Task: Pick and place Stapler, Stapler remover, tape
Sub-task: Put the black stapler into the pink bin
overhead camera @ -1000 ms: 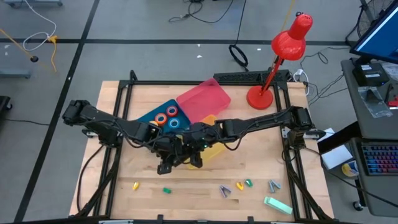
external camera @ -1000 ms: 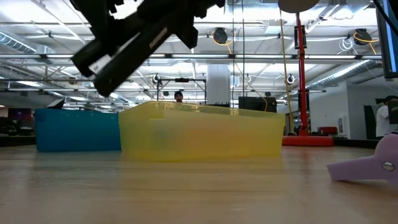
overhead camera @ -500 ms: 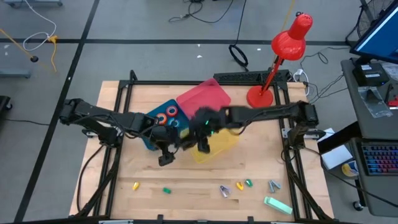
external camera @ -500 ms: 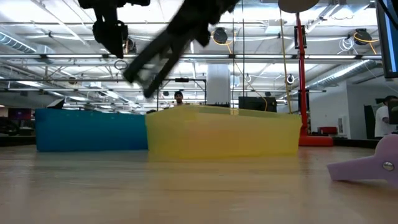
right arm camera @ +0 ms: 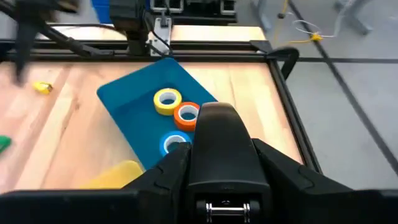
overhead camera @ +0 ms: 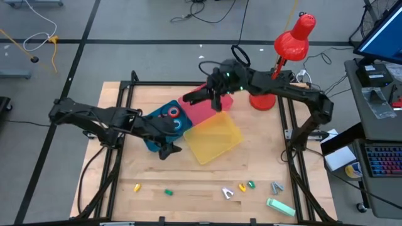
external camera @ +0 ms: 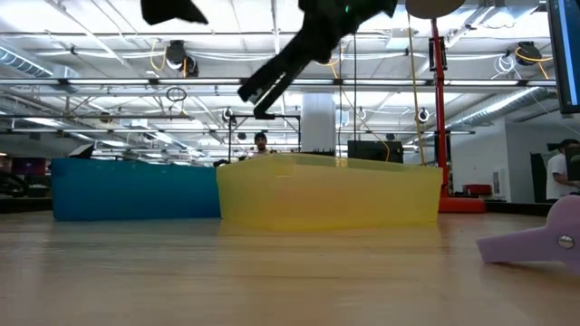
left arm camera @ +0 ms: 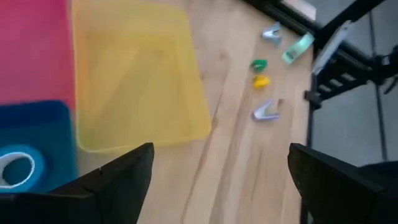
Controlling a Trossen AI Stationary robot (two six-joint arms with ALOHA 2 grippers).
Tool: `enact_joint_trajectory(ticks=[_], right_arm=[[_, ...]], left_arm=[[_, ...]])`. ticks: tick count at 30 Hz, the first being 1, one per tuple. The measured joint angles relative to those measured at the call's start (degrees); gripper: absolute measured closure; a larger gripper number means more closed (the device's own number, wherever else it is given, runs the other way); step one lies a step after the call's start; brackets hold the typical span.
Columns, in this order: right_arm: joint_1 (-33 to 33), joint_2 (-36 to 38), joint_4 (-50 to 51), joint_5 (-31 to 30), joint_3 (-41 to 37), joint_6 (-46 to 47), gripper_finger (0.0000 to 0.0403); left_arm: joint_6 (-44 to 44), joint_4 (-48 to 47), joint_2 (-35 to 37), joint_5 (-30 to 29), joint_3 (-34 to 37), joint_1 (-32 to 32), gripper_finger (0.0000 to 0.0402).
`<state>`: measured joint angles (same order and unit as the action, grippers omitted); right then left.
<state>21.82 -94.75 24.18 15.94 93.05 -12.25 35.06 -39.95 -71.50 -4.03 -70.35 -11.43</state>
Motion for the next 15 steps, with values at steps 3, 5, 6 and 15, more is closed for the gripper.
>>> enact_joint_trajectory(ticks=[3,5,6,15], right_arm=[[4.4,-3.0,-0.2,6.9,0.0,-2.5,0.0272],[6.6,-5.6,-0.8,9.6,-0.1,-4.5,0.0272],[7.5,-6.8,-0.9,9.8,-0.1,-5.5,0.0272],[12.6,-15.2,-2.5,12.5,-0.2,-12.8,0.0272]], left_arm=[[-0.1,0.7,0.0,0.0,-0.2,-0.5,0.0034],[-0.1,0.0,-0.1,-0.1,0.0,-1.2,0.0034],[-0.1,0.3,-0.1,-0.1,0.0,-1.4,0.0034],[2.2,-0.5,-0.1,-1.8,0.0,-2.2,0.0034]])
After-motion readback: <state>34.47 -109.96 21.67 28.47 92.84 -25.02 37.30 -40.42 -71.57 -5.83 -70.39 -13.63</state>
